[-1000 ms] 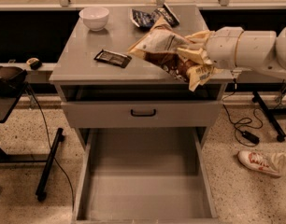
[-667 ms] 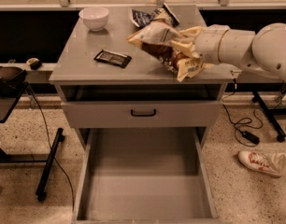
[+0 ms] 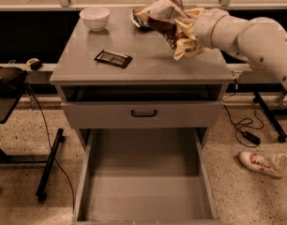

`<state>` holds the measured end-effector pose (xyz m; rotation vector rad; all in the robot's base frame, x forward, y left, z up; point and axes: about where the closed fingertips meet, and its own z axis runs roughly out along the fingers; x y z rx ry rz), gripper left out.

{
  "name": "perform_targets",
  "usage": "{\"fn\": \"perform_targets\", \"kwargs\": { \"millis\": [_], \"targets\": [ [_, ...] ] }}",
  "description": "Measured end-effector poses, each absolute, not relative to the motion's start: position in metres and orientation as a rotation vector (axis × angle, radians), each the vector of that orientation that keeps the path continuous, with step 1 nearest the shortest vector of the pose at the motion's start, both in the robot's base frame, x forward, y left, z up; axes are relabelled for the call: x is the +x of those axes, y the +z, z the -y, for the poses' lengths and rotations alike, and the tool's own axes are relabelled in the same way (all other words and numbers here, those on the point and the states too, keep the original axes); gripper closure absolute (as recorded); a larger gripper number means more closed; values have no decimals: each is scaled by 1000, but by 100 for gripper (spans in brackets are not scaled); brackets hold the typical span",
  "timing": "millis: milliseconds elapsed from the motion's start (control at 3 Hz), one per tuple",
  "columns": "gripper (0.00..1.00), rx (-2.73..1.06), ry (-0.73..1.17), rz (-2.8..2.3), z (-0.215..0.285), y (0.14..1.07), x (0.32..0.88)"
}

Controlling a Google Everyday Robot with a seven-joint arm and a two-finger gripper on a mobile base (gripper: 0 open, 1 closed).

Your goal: Pick brown chip bag from middle drawer and place on counter

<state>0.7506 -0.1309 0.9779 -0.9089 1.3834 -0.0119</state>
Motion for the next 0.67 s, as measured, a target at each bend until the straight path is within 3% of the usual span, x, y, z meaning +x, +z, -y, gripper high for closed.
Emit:
{"fn": "perform_targets", "kwargs": {
  "millis": [333,667],
  "targets": [
    [51,-909,-11,-1383,131,978,750],
    [28,-909,-11,-1383,131,978,750]
  ]
}}
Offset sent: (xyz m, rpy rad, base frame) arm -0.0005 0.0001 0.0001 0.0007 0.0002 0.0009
